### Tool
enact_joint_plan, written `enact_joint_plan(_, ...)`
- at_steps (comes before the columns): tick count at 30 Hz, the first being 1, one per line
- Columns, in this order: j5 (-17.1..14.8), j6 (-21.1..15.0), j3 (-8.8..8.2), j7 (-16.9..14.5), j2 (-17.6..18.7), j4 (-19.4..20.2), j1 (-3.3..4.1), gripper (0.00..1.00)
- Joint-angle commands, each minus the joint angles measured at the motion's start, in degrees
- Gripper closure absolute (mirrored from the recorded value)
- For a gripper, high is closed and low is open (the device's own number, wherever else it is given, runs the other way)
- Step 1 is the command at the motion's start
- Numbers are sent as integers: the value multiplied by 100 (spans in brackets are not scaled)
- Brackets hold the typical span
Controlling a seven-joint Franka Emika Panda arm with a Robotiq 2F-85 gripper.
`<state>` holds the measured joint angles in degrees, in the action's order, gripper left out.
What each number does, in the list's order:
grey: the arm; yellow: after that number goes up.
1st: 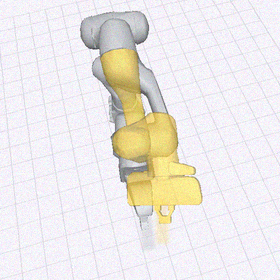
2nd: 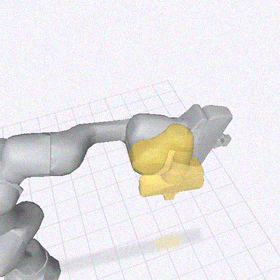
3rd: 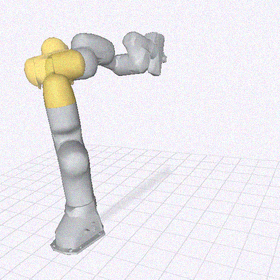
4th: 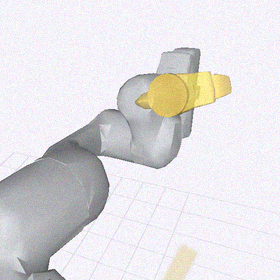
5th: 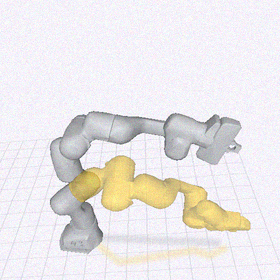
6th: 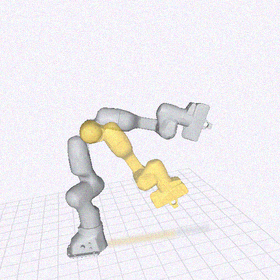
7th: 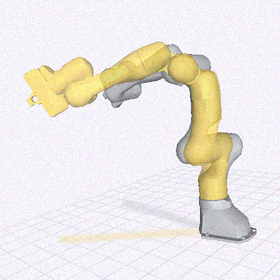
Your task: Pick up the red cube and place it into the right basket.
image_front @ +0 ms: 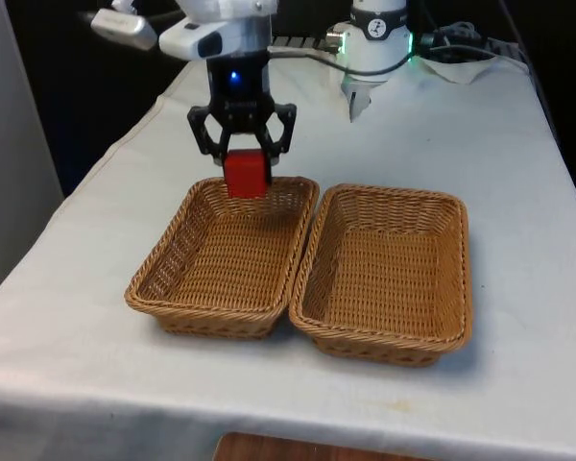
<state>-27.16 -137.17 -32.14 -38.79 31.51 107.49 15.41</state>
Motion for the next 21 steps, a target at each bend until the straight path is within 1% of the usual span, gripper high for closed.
enact_joint_plan(1, -80, 52, 52, -40, 97, -115, -63, 97)
enact_joint_plan(4, -195, 57, 52, -57, 286, -281, -80, 97)
enact_joint_plan(5, -269, 57, 46, -63, 407, -378, -86, 97)
enact_joint_plan(8, -355, 57, 40, -52, 567, -516, -86, 97)
enact_joint_plan(9, -338, 6, 0, -40, 556, -476, -40, 97)
enact_joint_plan(10, -378, 52, 34, -46, 619, -556, -86, 97)
enact_joint_plan(12, -441, 63, 29, -29, 762, -676, -80, 97)
enact_joint_plan(14, -453, 69, 23, -17, 808, -716, -80, 97)
enact_joint_plan(17, -498, 86, 23, 34, 980, -859, -86, 97)
enact_joint_plan(18, -487, 11, 0, 11, 922, -785, -46, 97)
enact_joint_plan(19, -510, 92, 23, 46, 1026, -900, -86, 97)
enact_joint_plan(21, -527, 132, 17, 97, 1152, -1014, -92, 97)
